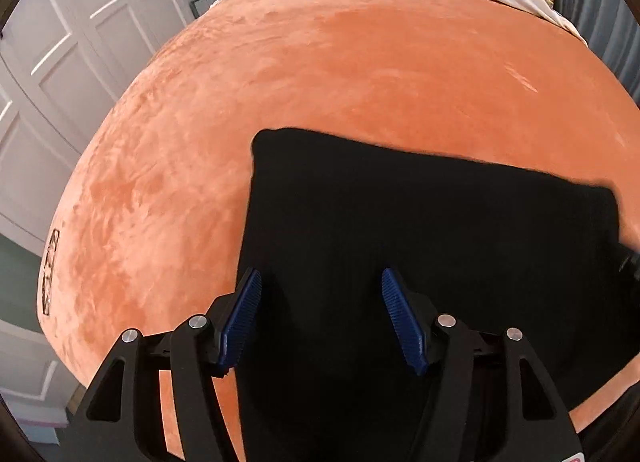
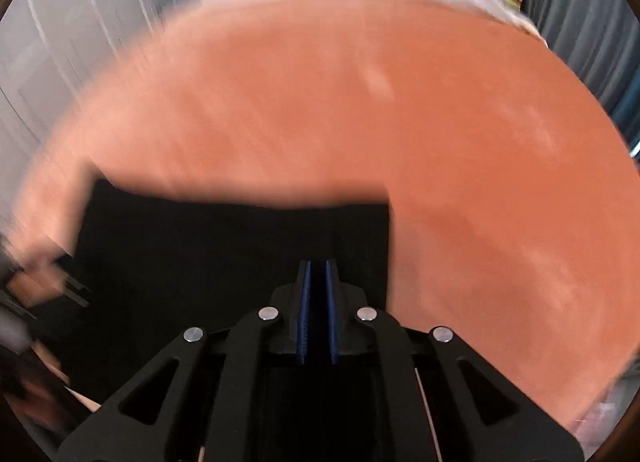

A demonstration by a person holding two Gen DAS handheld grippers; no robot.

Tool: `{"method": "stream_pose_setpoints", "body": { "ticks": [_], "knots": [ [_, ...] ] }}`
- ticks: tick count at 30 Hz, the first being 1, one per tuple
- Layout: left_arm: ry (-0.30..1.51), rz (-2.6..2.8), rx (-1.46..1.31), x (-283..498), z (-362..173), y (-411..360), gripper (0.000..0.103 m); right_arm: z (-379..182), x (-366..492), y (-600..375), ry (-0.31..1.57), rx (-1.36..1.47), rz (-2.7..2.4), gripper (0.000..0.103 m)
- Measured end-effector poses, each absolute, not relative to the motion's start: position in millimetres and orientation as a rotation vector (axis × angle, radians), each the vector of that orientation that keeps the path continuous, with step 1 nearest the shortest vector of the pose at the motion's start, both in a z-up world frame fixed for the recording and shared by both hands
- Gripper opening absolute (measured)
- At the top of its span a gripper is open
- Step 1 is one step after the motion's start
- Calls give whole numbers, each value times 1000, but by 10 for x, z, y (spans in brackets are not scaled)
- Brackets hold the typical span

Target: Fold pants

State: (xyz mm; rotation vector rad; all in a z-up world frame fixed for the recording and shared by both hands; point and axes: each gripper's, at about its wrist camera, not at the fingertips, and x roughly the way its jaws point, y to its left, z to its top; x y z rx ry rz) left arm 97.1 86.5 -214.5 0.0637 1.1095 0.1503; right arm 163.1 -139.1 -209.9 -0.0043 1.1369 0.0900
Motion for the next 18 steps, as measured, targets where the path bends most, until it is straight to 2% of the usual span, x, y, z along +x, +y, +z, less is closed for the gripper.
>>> {"method": "stream_pose_setpoints", "body": {
  "ticks": [2, 3, 4, 6, 8, 9, 10, 11, 12, 13, 15, 18],
  "knots": [
    [1110, 140, 70, 922, -2049, 815, 62, -2010, 1492, -1544, 1109, 135, 119, 8],
    [1106, 147, 83, 945, -2043, 809, 62, -1930, 1406, -1632, 1097, 188, 136, 22],
    [1101, 146, 91, 926, -2033, 833, 62, -1917, 1338, -1685, 1092, 210, 134, 54],
    [1100, 140, 86, 899, -2049, 858, 62, -1930, 1201, -1824, 1118, 266, 134, 84],
    [1111, 131, 82, 865, -2050, 857, 62, -2145, 1213, -1759, 1176, 310, 170, 82],
    [1111, 133, 82, 854, -2053, 858, 62, -2295, 1225, -1744, 1216, 350, 186, 79],
    [1112, 137, 86, 840, -2055, 855, 62, -2408, 1201, -1781, 1233, 393, 204, 71],
    [1113, 134, 85, 830, -2056, 856, 62, -2537, 1198, -1824, 1244, 486, 233, 71],
    [1115, 135, 84, 822, -2053, 852, 62, -2603, 1169, -1883, 1228, 564, 231, 64],
    [1119, 136, 85, 813, -2057, 856, 62, -2624, 1102, -1908, 1224, 580, 238, 51],
    [1128, 135, 82, 804, -2073, 868, 62, -2507, 976, -1872, 1211, 577, 259, 37],
    [1147, 120, 63, 795, -2107, 908, 63, -2327, 769, -1772, 1207, 547, 262, 34]
  ]
}}
